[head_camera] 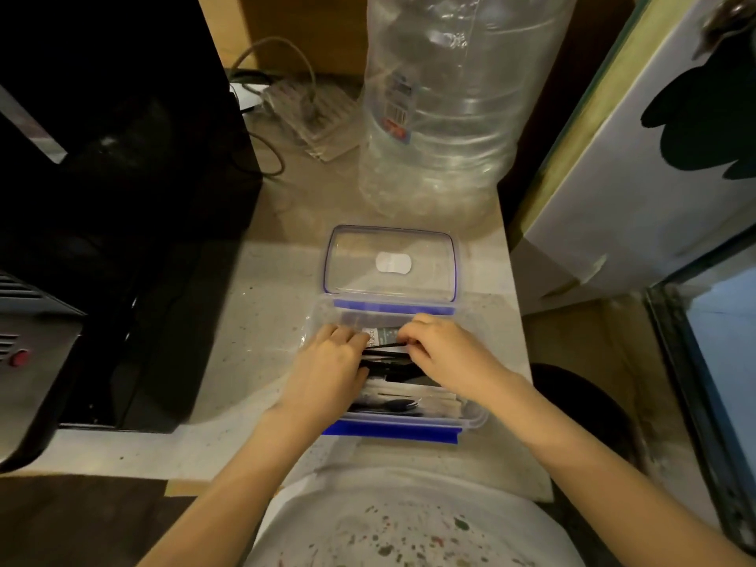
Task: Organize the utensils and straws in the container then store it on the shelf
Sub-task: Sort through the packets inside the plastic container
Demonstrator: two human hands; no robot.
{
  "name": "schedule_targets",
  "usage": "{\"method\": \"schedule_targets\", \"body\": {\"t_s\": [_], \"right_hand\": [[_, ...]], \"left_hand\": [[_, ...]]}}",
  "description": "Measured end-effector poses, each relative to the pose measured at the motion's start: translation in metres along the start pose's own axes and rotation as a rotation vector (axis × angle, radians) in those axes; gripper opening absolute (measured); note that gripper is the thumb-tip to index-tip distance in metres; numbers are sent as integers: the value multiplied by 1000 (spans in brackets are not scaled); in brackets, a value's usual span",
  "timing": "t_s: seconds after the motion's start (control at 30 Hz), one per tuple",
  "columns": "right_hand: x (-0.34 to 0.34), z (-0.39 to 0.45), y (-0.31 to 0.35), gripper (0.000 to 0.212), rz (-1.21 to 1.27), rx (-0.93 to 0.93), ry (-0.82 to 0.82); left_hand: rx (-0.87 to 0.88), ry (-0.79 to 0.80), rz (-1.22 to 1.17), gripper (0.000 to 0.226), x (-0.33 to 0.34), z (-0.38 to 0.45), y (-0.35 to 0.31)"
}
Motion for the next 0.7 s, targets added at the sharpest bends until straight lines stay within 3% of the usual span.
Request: {"method": "schedule_targets", "body": {"t_s": [0.13, 0.5, 0.7], "right_hand": [[5, 8, 5, 28, -135, -52, -50], [13, 23, 9, 37, -400, -161, 28], [12, 23, 16, 22, -430, -157, 47]], "left_hand": [[1, 9, 42, 29, 1, 0, -1], [31, 94, -38, 27, -3, -4, -1], [35, 171, -63, 27, -6, -2, 0]]}}
Point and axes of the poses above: each hand's wrist, its own z-axis towards the middle knuckle, its own x-axis out of the palm, y = z × x, the point moved 2 cm from there along z, towards the middle knuckle, and after that the axes turned 9 degrees about -z, right-handed, at the moved point
